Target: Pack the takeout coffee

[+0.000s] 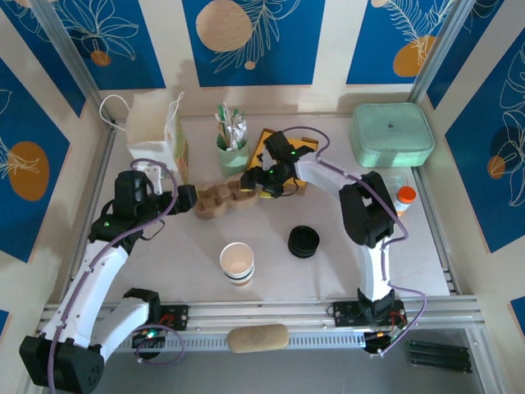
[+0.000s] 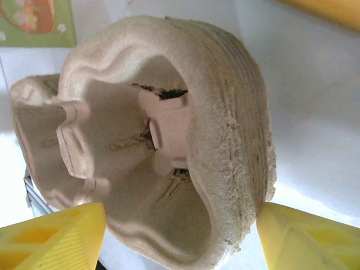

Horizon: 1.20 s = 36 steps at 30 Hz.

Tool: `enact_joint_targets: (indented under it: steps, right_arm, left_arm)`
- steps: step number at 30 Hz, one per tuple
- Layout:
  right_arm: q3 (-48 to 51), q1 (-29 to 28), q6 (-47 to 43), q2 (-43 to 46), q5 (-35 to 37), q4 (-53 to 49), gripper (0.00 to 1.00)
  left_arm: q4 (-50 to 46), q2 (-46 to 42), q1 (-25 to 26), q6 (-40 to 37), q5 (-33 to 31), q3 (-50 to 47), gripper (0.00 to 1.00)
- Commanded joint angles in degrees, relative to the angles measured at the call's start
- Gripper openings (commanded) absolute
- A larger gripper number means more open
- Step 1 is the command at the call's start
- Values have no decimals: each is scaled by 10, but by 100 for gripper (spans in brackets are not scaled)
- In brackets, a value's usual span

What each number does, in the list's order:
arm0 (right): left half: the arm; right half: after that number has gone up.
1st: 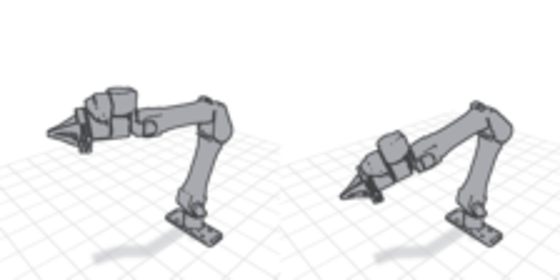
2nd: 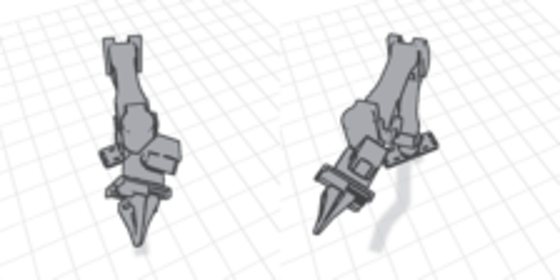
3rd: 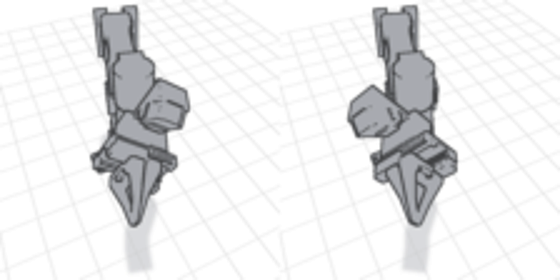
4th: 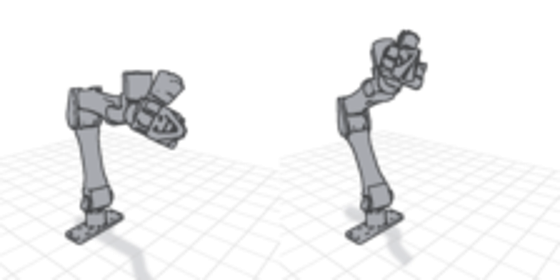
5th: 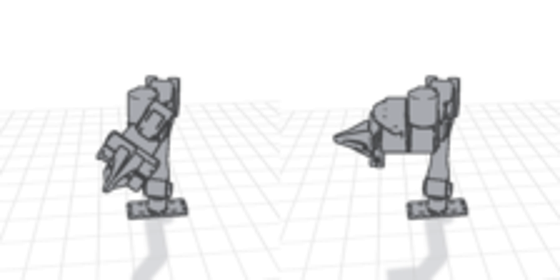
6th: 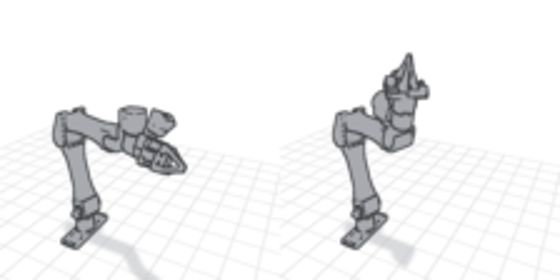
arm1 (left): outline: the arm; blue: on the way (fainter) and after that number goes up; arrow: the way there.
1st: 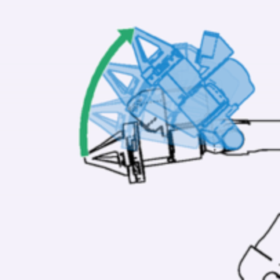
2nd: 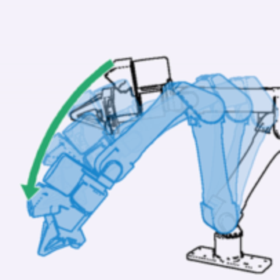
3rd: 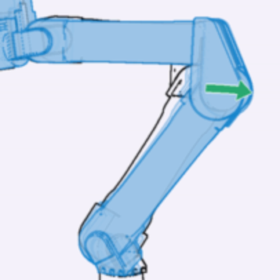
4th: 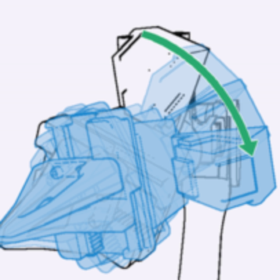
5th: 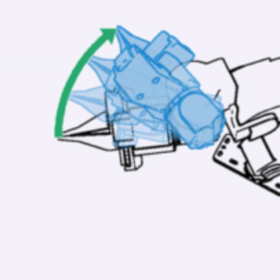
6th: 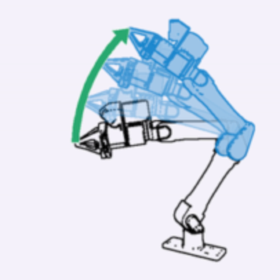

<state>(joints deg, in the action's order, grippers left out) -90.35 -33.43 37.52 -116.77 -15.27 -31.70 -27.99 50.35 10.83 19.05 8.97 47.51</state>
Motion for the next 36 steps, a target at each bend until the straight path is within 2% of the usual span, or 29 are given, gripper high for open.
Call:
enact_joint_targets:
  steps: [1,7,14,22,30,36]
  right_arm:
    - [-46,-34,19,-26,-27,-10,73]
    - [-72,-47,10,-31,-24,-29,73]
    - [10,-54,-43,134,32,-88,73]
    - [28,-133,-118,254,109,-252,72]
    - [-18,-241,-143,234,175,-364,65]
    - [-32,-270,-151,191,200,-380,59]
  left_arm:
    - [0,-2,8,5,2,10,99]
    - [3,0,13,9,2,7,99]
    - [4,-3,15,13,10,6,100]
    - [10,1,21,19,26,15,99]
    - [8,11,27,15,32,22,99]
    - [9,9,29,13,31,18,99]
